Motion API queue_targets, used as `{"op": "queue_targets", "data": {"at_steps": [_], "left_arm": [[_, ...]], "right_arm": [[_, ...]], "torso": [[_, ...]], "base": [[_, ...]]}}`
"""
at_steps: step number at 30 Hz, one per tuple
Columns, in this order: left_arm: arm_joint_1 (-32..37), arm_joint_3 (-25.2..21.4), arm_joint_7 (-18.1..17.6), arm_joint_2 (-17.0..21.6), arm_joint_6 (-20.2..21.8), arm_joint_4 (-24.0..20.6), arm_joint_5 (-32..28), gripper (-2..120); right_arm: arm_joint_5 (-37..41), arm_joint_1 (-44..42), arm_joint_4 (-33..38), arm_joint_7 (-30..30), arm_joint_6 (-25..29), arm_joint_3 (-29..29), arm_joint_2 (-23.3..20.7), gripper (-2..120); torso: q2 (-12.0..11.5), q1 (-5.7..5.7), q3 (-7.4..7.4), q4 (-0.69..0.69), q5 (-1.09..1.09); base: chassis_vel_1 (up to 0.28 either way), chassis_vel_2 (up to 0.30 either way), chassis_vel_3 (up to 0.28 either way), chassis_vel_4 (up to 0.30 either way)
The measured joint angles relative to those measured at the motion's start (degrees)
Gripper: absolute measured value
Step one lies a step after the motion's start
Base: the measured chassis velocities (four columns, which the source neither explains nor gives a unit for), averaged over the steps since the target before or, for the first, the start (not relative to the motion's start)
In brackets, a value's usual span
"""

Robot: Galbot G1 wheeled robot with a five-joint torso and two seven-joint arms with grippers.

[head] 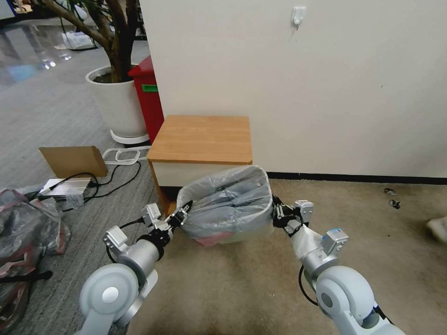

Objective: Pick up the garbage bag from the table and place it over the trash can.

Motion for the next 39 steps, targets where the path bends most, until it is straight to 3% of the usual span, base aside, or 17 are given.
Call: {"op": "queue_targets", "data": {"at_steps": [6,10,21,26,33,35,37,39], "left_arm": [[-0.37,-0.44,-1.52,0.39,0.36,-1.00,-4.06,7],[-0.66,-1.00,-2.33,0.48,0.70,-1.07,-6.39,9],[-0.54,-1.99,-2.57,0.59,1.42,-1.41,-8.85,9],[-0.32,-2.31,-2.72,0.75,1.69,-1.38,-8.91,9],[-1.01,-2.35,-3.97,1.91,2.83,-0.97,-6.24,7],[-1.02,-2.35,-4.01,2.00,2.89,-0.93,-6.10,6],[-1.02,-2.40,-4.11,2.27,3.27,-0.72,-5.77,6],[-1.03,-2.45,-4.11,2.27,3.29,-0.62,-5.75,6]], "right_arm": [[-2.37,0.36,-3.20,-0.77,1.13,-0.16,0.11,0],[-10.04,0.85,-6.85,-3.09,4.73,-0.54,0.69,0],[-18.48,1.93,-11.68,-4.15,9.18,-0.49,1.62,0],[-15.34,0.32,-8.78,-2.88,8.07,-0.25,1.55,2],[-5.68,-2.74,-2.21,-1.88,6.80,2.09,0.63,30],[-4.75,-2.92,-1.82,-1.87,6.67,2.29,0.55,32],[3.69,-3.67,0.57,-1.90,5.24,3.39,0.21,43],[5.95,-3.75,0.91,-1.90,4.73,3.78,0.15,46]], "torso": [[0.00,0.00,0.00,0.00,0.01],[0.00,0.00,0.00,0.00,0.01],[0.00,0.00,0.00,0.00,0.01],[0.00,0.00,0.00,0.00,0.01],[0.00,0.00,0.00,0.00,0.00],[0.00,0.00,-0.01,0.00,0.00],[0.00,0.00,0.00,0.00,0.00],[0.00,0.00,0.00,0.00,0.00]], "base": [[0.000,0.000,0.000,0.000],[0.000,0.000,0.000,0.000],[0.000,0.000,0.000,0.000],[0.000,0.000,0.000,0.000],[0.000,0.000,0.000,0.000],[0.000,0.000,0.000,0.000],[0.000,0.000,0.000,0.000],[0.000,0.000,0.000,0.000]]}}
